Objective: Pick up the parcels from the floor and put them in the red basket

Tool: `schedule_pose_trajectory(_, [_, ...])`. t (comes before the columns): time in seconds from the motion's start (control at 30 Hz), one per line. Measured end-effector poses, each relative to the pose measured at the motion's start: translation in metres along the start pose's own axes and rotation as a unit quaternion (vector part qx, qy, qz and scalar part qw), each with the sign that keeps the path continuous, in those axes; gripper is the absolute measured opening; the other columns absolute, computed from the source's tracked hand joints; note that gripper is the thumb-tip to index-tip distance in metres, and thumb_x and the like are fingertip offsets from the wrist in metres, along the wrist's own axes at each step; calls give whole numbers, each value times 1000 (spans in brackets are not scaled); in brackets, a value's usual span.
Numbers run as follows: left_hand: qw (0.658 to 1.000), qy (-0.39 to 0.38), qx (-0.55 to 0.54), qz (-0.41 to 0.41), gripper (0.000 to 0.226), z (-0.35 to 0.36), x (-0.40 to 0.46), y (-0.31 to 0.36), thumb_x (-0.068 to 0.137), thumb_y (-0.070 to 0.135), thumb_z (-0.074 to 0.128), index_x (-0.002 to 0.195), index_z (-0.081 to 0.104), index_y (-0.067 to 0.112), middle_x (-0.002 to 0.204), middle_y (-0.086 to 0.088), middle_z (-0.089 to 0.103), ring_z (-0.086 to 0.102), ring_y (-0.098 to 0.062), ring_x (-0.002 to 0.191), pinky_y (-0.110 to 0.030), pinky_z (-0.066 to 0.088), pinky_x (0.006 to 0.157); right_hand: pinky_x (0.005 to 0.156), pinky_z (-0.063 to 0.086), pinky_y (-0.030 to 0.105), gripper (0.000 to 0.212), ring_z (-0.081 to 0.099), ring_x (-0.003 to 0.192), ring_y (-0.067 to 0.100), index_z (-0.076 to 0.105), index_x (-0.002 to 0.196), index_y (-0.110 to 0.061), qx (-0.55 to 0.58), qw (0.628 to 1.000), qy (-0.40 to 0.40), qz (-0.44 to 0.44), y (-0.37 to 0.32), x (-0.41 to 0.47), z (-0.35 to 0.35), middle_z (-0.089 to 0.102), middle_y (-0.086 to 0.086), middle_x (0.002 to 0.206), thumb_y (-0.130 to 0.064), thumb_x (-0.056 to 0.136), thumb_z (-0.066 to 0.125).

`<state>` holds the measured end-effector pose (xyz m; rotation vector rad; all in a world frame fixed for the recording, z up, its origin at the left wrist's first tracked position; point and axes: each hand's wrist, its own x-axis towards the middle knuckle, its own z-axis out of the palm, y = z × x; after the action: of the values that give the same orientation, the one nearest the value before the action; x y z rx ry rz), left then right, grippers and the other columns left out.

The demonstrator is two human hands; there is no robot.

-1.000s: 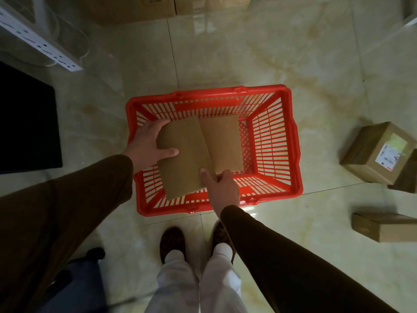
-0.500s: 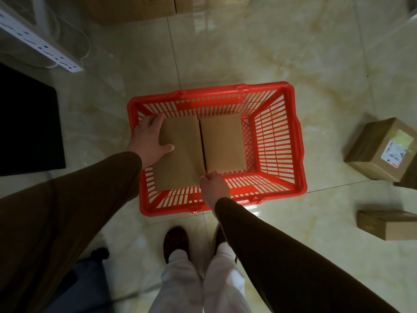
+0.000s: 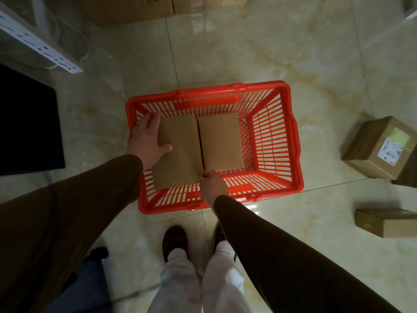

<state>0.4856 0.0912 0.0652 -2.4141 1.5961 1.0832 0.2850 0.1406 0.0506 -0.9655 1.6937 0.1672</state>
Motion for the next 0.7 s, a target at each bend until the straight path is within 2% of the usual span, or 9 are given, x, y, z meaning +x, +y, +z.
schedule_pose_trajectory(0.13, [1000,5,-19,-13,97,-4,-13,2,92,38,70,162,5,28,170,-1,-1,2,-30,155,-53,16,123,90,47,30,32,64,114,24,58,131,-8,-39,999,1,-16,-4,-8,-14,66,10,126,-21,105,46])
schedule_pose_trajectory(0.2, [999,7,-34,-15,96,-8,-24,5,92,37,70,162,6,28,170,-1,0,2,-29,155,-53,16,123,92,49,32,29,64,107,24,58,128,-9,-28,999,14,-26,-5,-16,-26,67,10,123,-21,104,46])
schedule_pose_trajectory(0.3, [999,0,-43,4,93,-12,-47,16,92,38,70,162,10,28,170,0,2,5,-29,155,-52,17,123,83,46,30,29,60,97,17,59,128,-14,22,998,37,-41,-3,-35,-46,68,6,124,-21,103,49])
schedule_pose_trajectory(0.43, [999,-20,-13,46,85,-14,-83,48,93,46,65,161,16,26,169,-5,7,5,-29,155,-49,14,123,78,48,29,26,64,98,19,63,124,-16,69,994,63,-64,3,-66,-79,69,6,121,-18,102,49])
schedule_pose_trajectory(0.5, [997,-34,-9,68,83,-14,-99,70,94,47,63,160,18,25,169,-6,12,8,-27,155,-50,14,123,81,50,31,24,64,100,20,64,121,-15,82,989,92,-79,11,-83,-96,69,6,119,-18,102,50])
schedule_pose_trajectory(0.57, [995,-38,-17,89,81,-12,-115,95,95,45,64,160,20,25,168,-4,16,8,-25,155,-44,8,122,83,51,33,23,65,101,21,65,119,-14,97,984,125,-87,22,-97,-115,69,4,116,-20,101,51])
schedule_pose_trajectory(0.63, [993,-43,-24,105,79,-8,-129,120,96,42,64,160,21,24,168,-3,16,6,-22,155,-41,8,121,76,49,29,18,65,96,19,64,112,-17,111,978,148,-92,37,-107,-134,69,1,110,-22,101,51])
schedule_pose_trajectory(0.7, [992,-54,-19,109,78,-3,-142,145,96,40,64,160,23,23,168,-2,15,5,-21,155,-43,12,123,70,45,26,17,63,92,17,63,112,-19,121,974,169,-91,55,-113,-156,67,-2,106,-23,100,52])
